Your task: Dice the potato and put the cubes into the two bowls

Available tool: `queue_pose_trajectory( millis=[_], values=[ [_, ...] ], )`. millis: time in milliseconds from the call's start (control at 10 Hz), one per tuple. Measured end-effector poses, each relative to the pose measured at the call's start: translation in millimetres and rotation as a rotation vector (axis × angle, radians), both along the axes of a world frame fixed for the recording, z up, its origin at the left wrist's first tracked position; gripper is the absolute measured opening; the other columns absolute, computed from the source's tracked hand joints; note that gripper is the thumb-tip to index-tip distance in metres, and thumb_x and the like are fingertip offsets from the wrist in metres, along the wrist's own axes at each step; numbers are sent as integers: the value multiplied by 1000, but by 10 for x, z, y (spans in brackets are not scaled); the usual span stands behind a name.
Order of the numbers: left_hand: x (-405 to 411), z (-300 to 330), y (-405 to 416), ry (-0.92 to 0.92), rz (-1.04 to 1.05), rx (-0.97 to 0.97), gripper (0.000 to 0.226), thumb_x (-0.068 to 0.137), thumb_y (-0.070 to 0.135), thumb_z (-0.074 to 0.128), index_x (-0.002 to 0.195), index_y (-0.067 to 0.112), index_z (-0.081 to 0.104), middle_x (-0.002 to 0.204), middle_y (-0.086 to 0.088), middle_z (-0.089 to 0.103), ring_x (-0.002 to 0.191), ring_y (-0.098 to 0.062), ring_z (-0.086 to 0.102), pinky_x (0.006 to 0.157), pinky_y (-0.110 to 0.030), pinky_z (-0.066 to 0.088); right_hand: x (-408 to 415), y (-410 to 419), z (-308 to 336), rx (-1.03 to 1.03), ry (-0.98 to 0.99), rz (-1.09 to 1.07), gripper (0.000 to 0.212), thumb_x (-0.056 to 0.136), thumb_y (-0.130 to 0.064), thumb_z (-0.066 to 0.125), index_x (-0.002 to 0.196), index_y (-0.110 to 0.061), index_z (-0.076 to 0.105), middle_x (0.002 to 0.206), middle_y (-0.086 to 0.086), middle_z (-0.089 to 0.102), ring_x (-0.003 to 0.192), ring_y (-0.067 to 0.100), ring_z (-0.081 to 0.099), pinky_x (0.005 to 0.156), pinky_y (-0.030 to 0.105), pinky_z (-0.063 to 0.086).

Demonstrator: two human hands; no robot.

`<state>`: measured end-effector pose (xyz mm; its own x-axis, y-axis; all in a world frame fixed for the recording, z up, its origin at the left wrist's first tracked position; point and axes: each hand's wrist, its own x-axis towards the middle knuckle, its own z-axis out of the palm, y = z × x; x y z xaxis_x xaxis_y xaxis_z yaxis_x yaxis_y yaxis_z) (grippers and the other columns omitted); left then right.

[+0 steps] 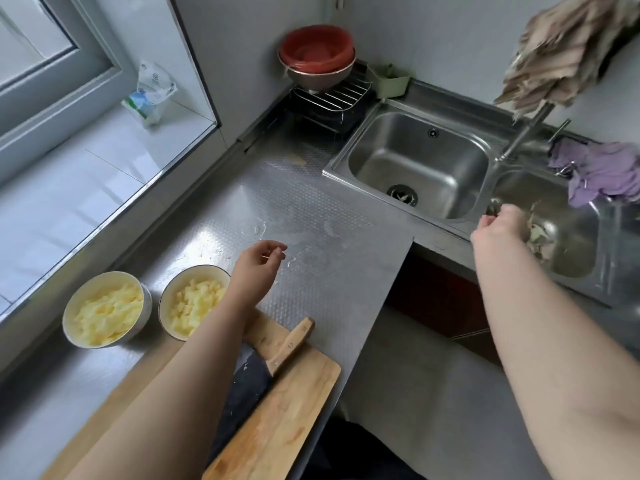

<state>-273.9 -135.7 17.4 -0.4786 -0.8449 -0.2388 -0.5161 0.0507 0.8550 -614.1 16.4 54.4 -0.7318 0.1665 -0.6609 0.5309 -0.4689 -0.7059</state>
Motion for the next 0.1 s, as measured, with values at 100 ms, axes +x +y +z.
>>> queue_pose_trajectory(
  millis=[100],
  values=[
    [9,41,2,-11,41,-9,15,97,17,53,100,20,67,93,4,69,89,-18,65,83,-33,51,293,-91,-183,-34,-88,85,14,90,0,51,82,-10,53,87,2,53,70,9,51,62,14,51]
  ],
)
